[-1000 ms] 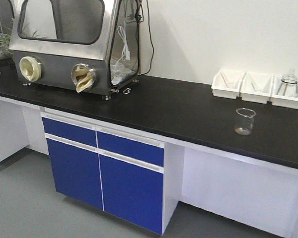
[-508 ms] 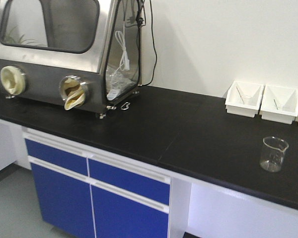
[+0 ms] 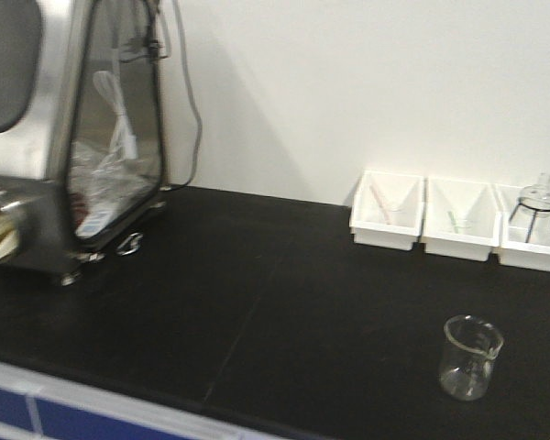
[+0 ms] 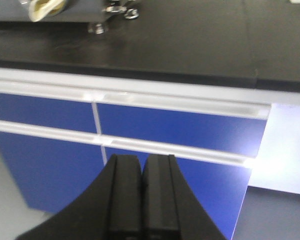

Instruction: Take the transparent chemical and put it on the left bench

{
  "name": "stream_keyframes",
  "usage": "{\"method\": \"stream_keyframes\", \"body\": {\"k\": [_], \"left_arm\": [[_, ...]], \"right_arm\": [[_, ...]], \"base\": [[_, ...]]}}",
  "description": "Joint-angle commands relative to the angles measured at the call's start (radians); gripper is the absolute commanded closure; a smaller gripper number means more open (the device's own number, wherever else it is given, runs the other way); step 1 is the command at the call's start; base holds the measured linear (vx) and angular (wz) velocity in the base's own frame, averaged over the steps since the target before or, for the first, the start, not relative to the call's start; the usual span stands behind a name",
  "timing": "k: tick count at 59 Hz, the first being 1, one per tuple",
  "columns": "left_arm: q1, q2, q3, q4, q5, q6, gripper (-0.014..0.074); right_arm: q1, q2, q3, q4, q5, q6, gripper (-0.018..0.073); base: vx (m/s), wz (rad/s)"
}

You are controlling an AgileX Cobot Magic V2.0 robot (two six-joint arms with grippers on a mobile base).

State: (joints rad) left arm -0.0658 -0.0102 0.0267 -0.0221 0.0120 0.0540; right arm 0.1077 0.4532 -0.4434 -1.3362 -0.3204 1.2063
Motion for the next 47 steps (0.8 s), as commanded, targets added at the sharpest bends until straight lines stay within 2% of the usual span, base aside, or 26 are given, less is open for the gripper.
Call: {"method": "stream_keyframes", "body": {"k": [1,29,47], "left_arm": [[-0.002,-0.019,0.016,-0.001,-0.078,-0.008,0.0600],[-0.002,-0.019,0.016,-0.001,-0.078,-0.008,0.0600],[-0.002,-0.019,0.016,-0.001,-0.078,-0.008,0.0600]], "right_arm": [[0.001,0.006,-0.030,0.017,-0.009,-0.001,0.0564],[0.001,0.006,-0.030,0.017,-0.010,-0.002,0.0564],[0.001,0.006,-0.030,0.017,-0.011,-0.002,0.0564]], "base": [[0.40,-0.44],[0.34,-0.50],[0.22,-0.18]]}}
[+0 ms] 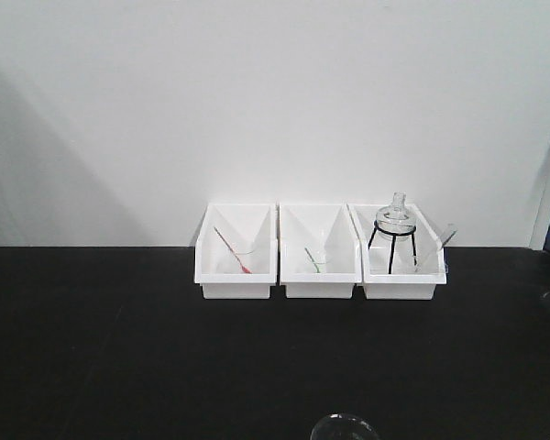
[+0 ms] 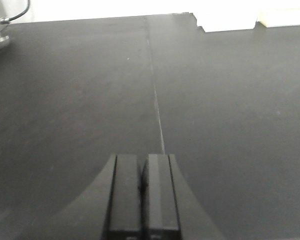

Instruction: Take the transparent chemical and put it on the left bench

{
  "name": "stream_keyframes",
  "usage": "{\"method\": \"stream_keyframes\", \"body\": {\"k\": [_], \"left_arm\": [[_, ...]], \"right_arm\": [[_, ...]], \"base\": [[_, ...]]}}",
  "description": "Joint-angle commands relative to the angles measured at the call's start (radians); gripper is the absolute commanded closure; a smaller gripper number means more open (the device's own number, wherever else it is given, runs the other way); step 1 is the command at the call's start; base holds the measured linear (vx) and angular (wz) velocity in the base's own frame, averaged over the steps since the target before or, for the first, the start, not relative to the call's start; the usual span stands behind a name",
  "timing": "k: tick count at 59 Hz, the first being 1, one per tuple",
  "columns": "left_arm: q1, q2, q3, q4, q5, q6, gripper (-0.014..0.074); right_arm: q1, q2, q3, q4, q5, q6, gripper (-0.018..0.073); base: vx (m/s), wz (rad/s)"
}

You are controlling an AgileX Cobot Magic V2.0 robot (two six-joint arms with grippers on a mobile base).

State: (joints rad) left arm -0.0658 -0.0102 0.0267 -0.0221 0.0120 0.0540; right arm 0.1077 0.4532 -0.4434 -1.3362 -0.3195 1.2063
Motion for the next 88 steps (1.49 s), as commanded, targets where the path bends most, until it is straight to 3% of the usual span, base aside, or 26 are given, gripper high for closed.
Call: {"method": "stream_keyframes", "body": {"k": [1,43,47,51,56,62,73,88], "left_arm": [[-0.002,-0.019,0.016,-0.001,-0.078,-0.008,0.0600],[-0.002,-0.019,0.016,-0.001,-0.078,-0.008,0.0600],[-0.002,-0.019,0.016,-0.001,-0.078,-0.008,0.0600],[-0.002,-0.019,0.016,-0.001,-0.078,-0.008,0.0600],[-0.002,-0.019,0.016,-0.001,-0.078,-0.008,0.0600],[-0.002,-0.019,0.016,-0.001,-0.078,-0.008,0.0600],[-0.002,-0.019,0.016,-0.001,-0.078,-0.008,0.0600],[-0.002,-0.019,0.016,-0.001,-0.078,-0.008,0.0600]], "right_arm": [[0.001,0.006,-0.030,0.017,-0.012,-0.002,0.0564],[0.001,0.006,-0.030,0.023,-0.023,-0.001,0.0564],[0.001,0.007,-0.030,0.045,-0.038,-0.001,0.0564],[0.001,0.036,-0.036,0.138,-0.036,0.019,0.0564],[0.001,0.124,-0.052,0.292,-0.036,0.029,0.0564],[0.001,0.263,-0.090,0.359,-0.102,-0.007,0.0564],[0.001,0.558,-0.178,0.312,-0.375,-0.015,0.0562],[0.001,0.860,-0.252,0.269,-0.483,-0.122,0.0562]], "base": [[0.14,-0.03],[0.04,-0.01],[0.00,0.00],[0.00,0.00],[0.00,0.00],[0.00,0.00],[0.00,0.00],[0.00,0.00]]}}
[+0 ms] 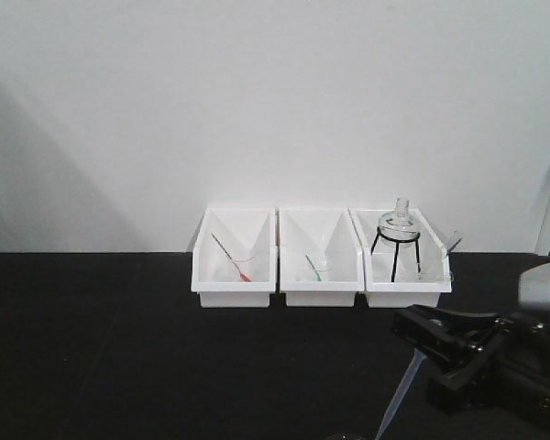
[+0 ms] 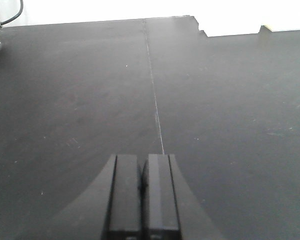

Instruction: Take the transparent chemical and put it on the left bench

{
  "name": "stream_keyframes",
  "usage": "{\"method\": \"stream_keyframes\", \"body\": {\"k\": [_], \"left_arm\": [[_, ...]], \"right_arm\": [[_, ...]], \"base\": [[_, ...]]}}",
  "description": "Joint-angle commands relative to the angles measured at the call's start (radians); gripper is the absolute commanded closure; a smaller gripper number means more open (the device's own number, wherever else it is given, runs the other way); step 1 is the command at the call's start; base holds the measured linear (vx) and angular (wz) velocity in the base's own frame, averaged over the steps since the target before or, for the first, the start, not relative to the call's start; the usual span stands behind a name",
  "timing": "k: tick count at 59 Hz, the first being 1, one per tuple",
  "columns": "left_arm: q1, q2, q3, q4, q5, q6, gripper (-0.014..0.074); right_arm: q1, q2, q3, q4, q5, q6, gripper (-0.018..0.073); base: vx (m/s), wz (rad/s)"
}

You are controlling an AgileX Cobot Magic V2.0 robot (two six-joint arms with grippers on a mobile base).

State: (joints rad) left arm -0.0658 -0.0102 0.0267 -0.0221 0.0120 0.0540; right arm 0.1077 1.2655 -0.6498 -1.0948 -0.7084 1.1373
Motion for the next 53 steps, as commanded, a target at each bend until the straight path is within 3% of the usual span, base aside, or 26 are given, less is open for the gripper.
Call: {"method": "stream_keyframes", "body": {"k": [1,15,23,41,53], "left_arm": [[-0.002,-0.019,0.016,-0.001,-0.078,-0.008,0.0600],[-0.002,-0.019,0.016,-0.001,-0.078,-0.008,0.0600],[-0.002,-0.019,0.016,-0.001,-0.078,-0.008,0.0600],[-0.002,-0.019,0.016,-0.001,-0.078,-0.008,0.0600],[-0.002,-0.019,0.016,-0.001,-0.078,-0.008,0.0600]], "right_arm": [[0.001,0.062,-0.048,0.026,-0.103,-0.059,0.0562],[0.001,0.269,-0.050,0.082,-0.210,-0.243,0.0554],[0.001,0.324,-0.050,0.085,-0.287,-0.357,0.0489],[0.001,0.348,-0.050,0.095,-0.350,-0.385,0.0167],[0.001,0.346,-0.050,0.102,-0.351,-0.386,0.0092]], "base": [[0.00,0.00],[0.00,0.00],[0.00,0.00],[0.00,0.00],[0.00,0.00]]}}
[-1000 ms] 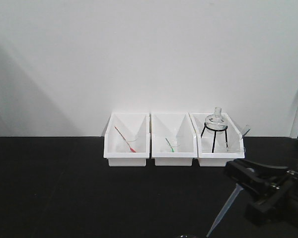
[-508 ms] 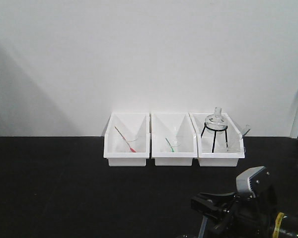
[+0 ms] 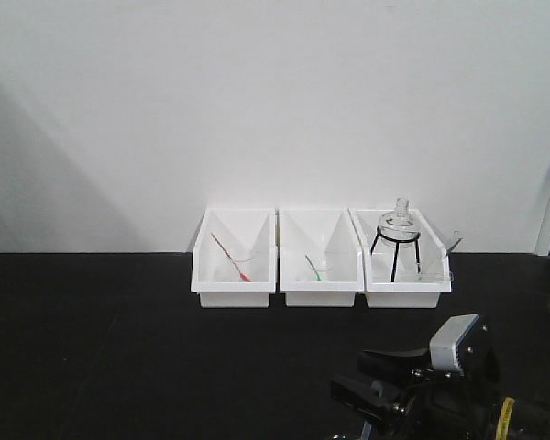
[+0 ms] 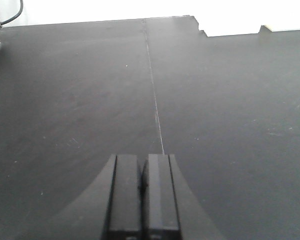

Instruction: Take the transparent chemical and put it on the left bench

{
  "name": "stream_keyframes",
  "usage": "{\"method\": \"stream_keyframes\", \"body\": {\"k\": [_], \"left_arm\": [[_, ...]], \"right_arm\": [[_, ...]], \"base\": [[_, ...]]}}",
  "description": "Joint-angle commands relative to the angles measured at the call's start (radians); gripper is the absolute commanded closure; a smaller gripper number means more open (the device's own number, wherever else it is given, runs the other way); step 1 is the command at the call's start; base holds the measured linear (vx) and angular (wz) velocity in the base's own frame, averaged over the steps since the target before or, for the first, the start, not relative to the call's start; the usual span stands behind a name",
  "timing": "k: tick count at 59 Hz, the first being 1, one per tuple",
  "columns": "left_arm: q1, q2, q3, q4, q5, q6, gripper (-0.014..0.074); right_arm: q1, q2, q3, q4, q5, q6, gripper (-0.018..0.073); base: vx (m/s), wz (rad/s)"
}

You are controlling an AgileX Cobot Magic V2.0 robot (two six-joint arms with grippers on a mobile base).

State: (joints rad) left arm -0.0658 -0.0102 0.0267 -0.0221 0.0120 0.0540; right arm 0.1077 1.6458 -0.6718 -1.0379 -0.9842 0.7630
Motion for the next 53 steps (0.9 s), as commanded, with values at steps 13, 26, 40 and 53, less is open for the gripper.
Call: {"method": "stream_keyframes", "body": {"k": [13,26,40,53], "left_arm": [[-0.002,-0.019,0.016,-0.001,-0.078,-0.008,0.0600],[-0.002,-0.019,0.016,-0.001,-0.078,-0.008,0.0600],[-0.002,-0.019,0.016,-0.001,-0.078,-0.008,0.0600],[-0.002,-0.019,0.016,-0.001,-0.078,-0.008,0.0600]], "right_arm": [[0.001,-0.035,-0.028,0.046,-0.083,-0.015,0.0092],[0.001,-0.165,-0.028,0.082,-0.025,-0.029,0.0216],[0.001,-0.480,-0.028,0.038,0.382,0.190,0.0540],[0.001,-0.742,-0.026,-0.212,0.605,0.410,0.0567]], "base": [[0.00,0.00],[0.00,0.00],[0.00,0.00],[0.00,0.00]]}}
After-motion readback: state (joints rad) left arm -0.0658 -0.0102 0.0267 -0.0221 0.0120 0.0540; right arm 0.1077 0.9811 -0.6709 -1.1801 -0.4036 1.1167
